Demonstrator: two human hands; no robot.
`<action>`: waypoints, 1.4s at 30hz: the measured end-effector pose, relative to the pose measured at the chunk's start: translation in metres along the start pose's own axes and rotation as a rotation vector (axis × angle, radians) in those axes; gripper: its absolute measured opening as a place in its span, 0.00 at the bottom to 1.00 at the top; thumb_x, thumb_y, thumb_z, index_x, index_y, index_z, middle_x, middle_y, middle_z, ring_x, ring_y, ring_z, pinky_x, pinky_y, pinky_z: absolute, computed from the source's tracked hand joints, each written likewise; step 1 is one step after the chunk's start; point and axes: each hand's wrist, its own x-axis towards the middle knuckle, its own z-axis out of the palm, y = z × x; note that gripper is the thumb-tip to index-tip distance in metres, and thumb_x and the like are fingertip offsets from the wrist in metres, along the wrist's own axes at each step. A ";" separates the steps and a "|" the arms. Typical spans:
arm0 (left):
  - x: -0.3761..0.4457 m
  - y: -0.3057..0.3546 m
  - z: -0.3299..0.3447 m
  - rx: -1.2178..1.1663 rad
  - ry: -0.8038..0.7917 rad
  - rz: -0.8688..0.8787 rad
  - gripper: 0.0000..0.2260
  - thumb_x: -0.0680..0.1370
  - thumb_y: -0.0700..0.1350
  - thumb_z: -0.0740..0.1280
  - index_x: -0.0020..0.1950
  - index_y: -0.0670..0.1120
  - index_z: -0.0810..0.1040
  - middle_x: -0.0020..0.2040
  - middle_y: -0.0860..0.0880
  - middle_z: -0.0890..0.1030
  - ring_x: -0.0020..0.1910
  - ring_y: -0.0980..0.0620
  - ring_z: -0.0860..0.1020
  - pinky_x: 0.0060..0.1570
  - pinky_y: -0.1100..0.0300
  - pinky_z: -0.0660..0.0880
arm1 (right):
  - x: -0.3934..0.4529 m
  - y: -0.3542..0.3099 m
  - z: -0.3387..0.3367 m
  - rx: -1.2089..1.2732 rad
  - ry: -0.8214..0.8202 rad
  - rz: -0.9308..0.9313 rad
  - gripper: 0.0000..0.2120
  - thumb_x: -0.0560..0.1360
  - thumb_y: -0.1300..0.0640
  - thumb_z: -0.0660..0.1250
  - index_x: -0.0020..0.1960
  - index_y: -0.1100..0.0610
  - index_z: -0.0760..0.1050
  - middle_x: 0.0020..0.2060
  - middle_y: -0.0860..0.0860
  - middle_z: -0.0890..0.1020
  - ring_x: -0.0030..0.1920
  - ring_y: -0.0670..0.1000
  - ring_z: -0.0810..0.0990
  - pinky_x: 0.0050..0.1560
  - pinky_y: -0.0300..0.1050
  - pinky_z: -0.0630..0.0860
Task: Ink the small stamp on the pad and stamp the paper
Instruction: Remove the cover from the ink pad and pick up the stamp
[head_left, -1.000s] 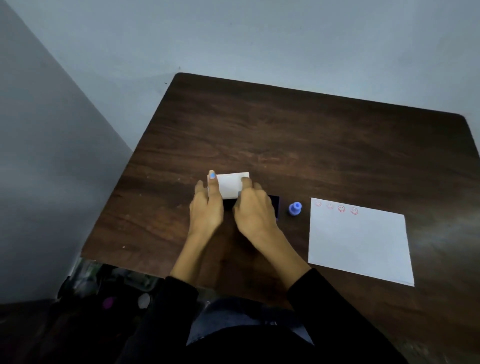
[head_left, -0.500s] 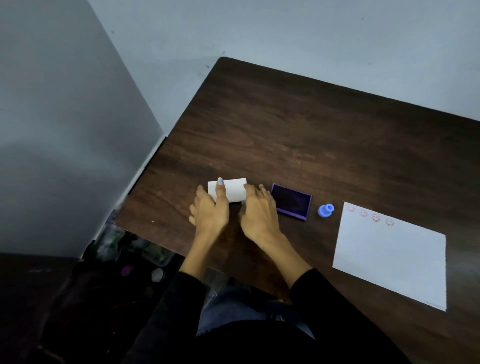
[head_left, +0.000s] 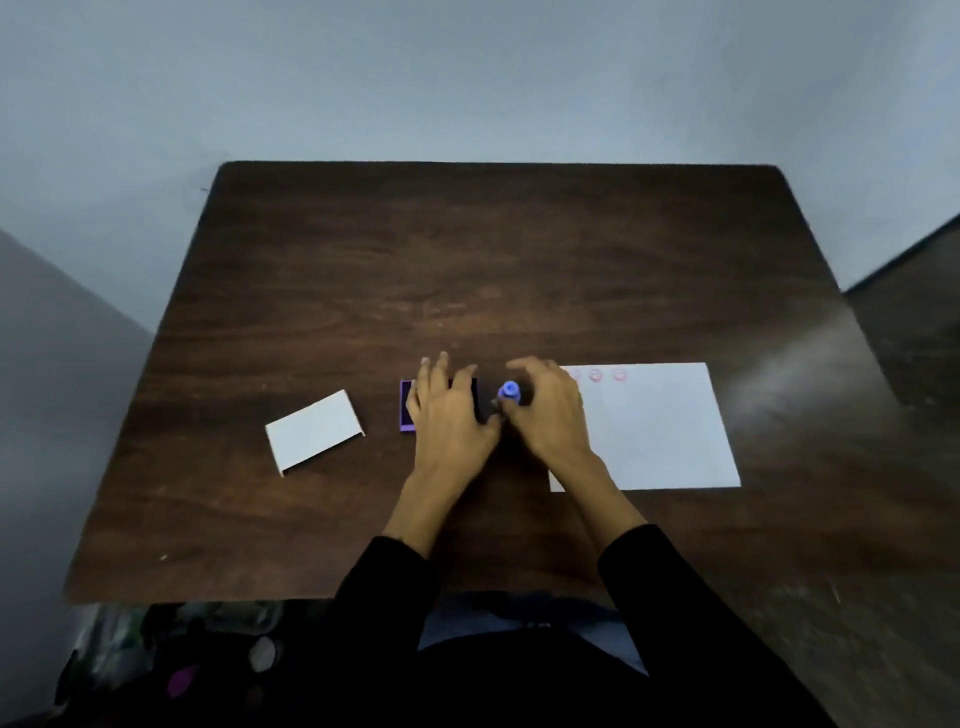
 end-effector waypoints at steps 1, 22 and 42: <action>0.000 0.003 0.005 0.022 -0.018 0.021 0.27 0.73 0.46 0.68 0.71 0.46 0.66 0.77 0.42 0.56 0.77 0.44 0.47 0.73 0.46 0.46 | -0.001 0.003 0.000 0.008 0.006 -0.021 0.15 0.70 0.61 0.70 0.56 0.55 0.75 0.55 0.54 0.80 0.56 0.54 0.76 0.52 0.42 0.71; 0.004 0.009 0.021 -0.113 0.092 -0.005 0.17 0.70 0.54 0.72 0.55 0.47 0.81 0.72 0.47 0.69 0.75 0.48 0.57 0.72 0.45 0.45 | 0.010 0.016 -0.014 0.637 0.033 0.194 0.10 0.66 0.58 0.76 0.45 0.56 0.81 0.39 0.52 0.84 0.40 0.47 0.83 0.35 0.34 0.77; 0.017 0.009 0.027 -0.074 0.070 -0.015 0.14 0.71 0.56 0.71 0.53 0.51 0.82 0.76 0.49 0.62 0.77 0.48 0.43 0.68 0.35 0.39 | 0.029 0.020 -0.025 0.586 -0.178 0.017 0.13 0.72 0.68 0.67 0.56 0.62 0.78 0.52 0.59 0.83 0.53 0.53 0.81 0.50 0.39 0.79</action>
